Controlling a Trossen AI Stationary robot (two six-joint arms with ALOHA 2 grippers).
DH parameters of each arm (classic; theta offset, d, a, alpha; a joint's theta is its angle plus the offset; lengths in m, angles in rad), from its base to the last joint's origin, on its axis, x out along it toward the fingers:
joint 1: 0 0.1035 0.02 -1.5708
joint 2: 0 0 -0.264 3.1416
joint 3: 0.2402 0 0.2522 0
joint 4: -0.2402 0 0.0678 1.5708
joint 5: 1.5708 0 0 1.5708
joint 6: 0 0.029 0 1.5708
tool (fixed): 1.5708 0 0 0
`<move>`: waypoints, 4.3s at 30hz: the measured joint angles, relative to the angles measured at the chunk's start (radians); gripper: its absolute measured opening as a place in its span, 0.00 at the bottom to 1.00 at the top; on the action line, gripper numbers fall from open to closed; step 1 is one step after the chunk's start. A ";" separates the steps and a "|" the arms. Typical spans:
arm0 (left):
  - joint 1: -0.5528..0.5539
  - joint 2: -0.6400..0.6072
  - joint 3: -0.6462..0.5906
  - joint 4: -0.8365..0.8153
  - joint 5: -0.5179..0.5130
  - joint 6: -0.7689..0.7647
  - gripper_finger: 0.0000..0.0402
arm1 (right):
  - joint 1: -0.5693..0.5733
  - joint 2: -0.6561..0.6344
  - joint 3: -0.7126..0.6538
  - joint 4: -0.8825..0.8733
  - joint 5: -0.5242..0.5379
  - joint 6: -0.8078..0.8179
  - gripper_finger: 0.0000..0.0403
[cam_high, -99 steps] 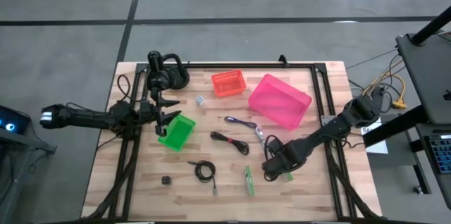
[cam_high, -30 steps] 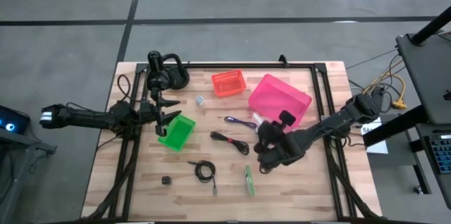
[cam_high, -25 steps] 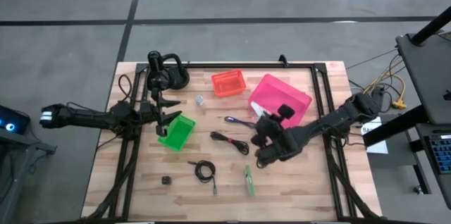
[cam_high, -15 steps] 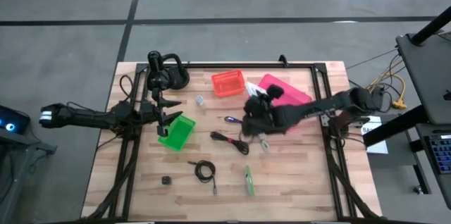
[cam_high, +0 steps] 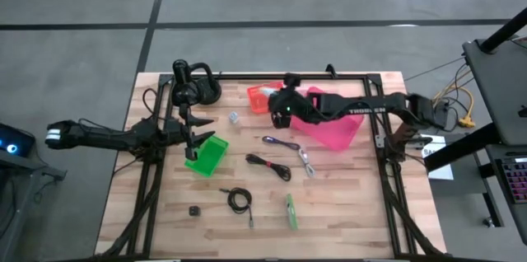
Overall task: Pick and place items into bin
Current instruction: Put the right white card reader box into the orange basket, then put the white card reader box into the orange basket
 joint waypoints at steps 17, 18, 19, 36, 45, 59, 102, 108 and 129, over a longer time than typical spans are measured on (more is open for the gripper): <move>0.000 -0.001 0.000 0.000 0.000 -0.002 0.40 | -0.156 0.011 0.022 0.044 -0.382 -0.156 0.10; 0.000 -0.001 0.000 0.000 0.000 -0.001 0.40 | -0.166 0.011 0.022 0.052 -0.385 -0.160 0.10; 0.000 0.000 0.000 0.000 0.000 -0.001 0.40 | -0.174 0.011 0.022 0.059 -0.393 -0.163 0.10; -0.001 -0.001 0.000 0.000 -0.002 0.000 0.40 | -0.244 0.183 0.023 0.153 -0.423 -0.199 0.10; -0.001 0.000 0.000 0.000 -0.004 0.000 0.40 | -0.233 0.266 0.023 0.190 -0.334 -0.233 0.10; 0.000 0.000 0.000 0.000 -0.004 -0.001 0.40 | -0.198 0.299 0.056 0.199 -0.194 -0.273 0.13; 0.000 0.000 0.000 0.000 -0.004 -0.001 0.40 | -0.187 0.294 0.069 0.136 -0.139 -0.299 0.20; -0.001 0.000 0.000 -0.001 -0.004 -0.001 0.40 | -0.187 0.294 0.069 0.137 -0.139 -0.297 0.32; 0.000 0.000 0.000 -0.001 -0.003 -0.001 0.40 | -0.161 0.204 0.070 0.140 -0.068 -0.319 0.43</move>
